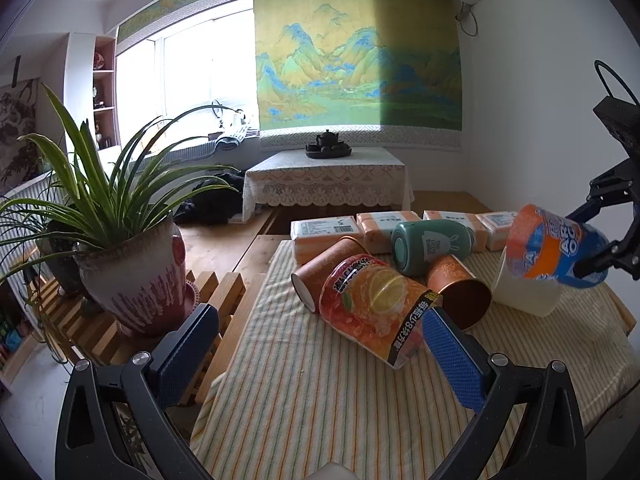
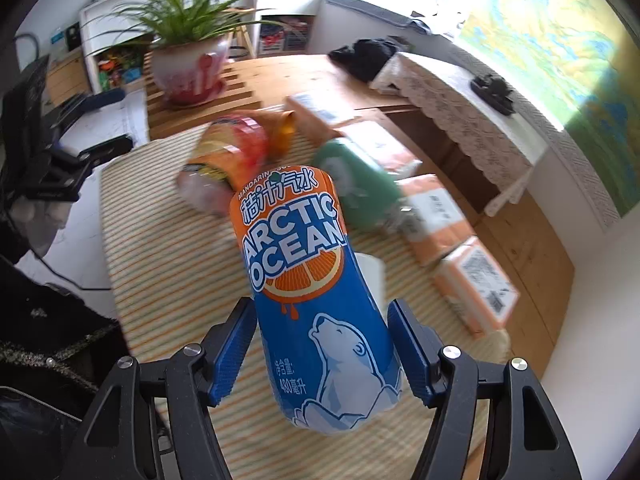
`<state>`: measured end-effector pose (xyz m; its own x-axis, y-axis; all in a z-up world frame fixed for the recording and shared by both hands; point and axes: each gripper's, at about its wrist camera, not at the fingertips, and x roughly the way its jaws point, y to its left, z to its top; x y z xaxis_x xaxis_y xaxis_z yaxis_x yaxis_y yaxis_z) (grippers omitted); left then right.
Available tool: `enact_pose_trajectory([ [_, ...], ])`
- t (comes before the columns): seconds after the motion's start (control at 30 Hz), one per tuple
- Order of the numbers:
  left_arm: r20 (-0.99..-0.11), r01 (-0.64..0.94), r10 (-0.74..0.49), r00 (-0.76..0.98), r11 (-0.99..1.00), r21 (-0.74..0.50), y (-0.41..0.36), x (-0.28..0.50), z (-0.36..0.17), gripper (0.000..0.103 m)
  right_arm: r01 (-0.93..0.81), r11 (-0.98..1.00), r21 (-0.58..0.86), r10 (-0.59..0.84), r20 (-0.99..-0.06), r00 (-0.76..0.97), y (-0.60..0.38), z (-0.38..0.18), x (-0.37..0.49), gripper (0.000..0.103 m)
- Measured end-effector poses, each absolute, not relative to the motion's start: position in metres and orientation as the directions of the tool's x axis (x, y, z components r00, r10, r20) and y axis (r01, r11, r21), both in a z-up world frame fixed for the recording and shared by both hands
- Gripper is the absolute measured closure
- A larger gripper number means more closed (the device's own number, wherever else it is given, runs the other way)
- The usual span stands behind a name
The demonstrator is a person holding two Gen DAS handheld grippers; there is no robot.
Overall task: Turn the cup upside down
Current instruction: 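Lift the blue bottle with the right gripper and carry it toward the left tool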
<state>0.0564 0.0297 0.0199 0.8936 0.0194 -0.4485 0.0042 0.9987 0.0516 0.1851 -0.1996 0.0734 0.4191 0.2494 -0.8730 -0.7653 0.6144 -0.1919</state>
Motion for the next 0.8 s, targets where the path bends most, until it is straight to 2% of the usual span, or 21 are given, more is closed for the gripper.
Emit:
enact_pose_trajectory([
  [0.4, -0.466, 0.029, 0.007, 0.885, 0.997, 0.070, 0.036, 0.030, 0.014, 0.000, -0.805, 0.574, -0.149, 0.252, -0.904, 0.347, -0.163, 0.015, 0.146, 0.039],
  [0.8, -0.477, 0.046, -0.002, 0.879, 0.996, 0.081, 0.035, 0.028, 0.011, 0.000, -0.793, 0.591, -0.144, 0.238, -0.909, 0.343, -0.160, 0.000, 0.151, 0.036],
])
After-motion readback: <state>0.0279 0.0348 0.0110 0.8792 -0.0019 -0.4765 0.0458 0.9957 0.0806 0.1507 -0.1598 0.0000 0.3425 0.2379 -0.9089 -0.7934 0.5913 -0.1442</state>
